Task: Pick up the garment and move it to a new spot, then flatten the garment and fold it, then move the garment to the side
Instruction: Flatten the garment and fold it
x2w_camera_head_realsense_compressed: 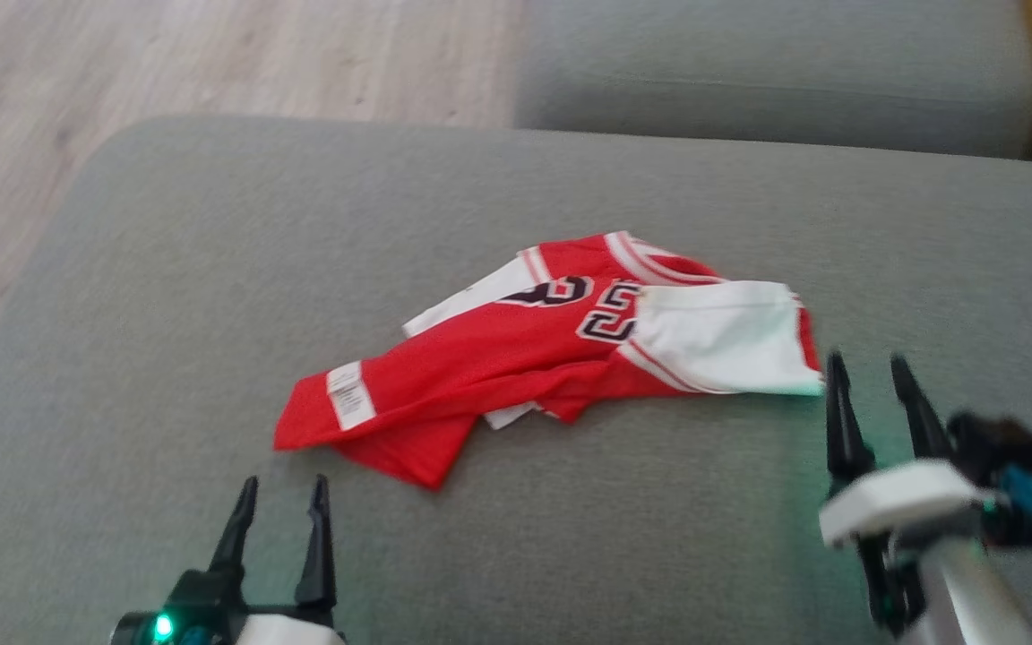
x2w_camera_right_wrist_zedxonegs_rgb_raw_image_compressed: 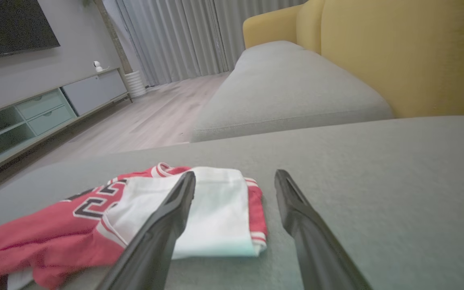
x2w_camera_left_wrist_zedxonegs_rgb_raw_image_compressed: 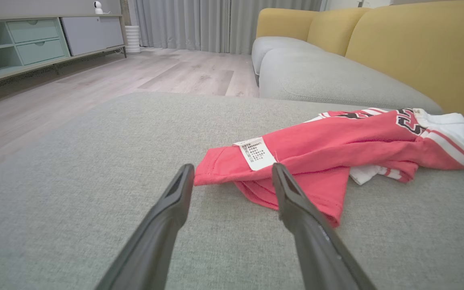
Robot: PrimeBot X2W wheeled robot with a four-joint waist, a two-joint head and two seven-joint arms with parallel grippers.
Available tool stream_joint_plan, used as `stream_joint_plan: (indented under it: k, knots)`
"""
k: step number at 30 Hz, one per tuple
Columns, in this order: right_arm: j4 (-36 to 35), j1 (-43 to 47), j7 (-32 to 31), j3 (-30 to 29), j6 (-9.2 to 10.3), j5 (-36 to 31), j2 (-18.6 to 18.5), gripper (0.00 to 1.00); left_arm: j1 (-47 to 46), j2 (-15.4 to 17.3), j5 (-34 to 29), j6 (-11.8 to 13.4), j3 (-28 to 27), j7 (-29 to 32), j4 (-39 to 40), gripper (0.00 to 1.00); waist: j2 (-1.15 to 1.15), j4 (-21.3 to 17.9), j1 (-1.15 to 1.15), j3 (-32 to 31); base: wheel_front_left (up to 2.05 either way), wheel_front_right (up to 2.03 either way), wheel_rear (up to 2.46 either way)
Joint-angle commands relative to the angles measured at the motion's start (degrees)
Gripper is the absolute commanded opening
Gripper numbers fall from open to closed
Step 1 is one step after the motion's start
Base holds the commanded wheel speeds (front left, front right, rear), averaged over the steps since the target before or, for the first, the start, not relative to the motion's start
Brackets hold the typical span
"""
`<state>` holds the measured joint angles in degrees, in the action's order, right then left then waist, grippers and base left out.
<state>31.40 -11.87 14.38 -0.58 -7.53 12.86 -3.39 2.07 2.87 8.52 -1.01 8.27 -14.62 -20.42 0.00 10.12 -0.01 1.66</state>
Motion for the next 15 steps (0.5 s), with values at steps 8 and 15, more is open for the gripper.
stream_joint_plan:
  k: [8, 15]
  knots:
    - [-2.48, 5.69, 0.62, 0.04, 0.04, -0.76, 0.51, 1.0, 0.84, 0.01, -0.45, 0.55, -4.18, -0.38, 3.14, 1.0, 0.0, -5.24, 0.01, -1.94, 0.0, 0.0, 0.0]
    - [0.5, 3.27, 0.61, 1.97, 0.04, -0.23, 0.32, 1.0, 0.21, 0.01, -0.13, 0.27, -2.9, -0.38, 3.22, 1.0, 0.0, -4.66, 0.01, -0.44, 0.0, 0.0, 0.0]
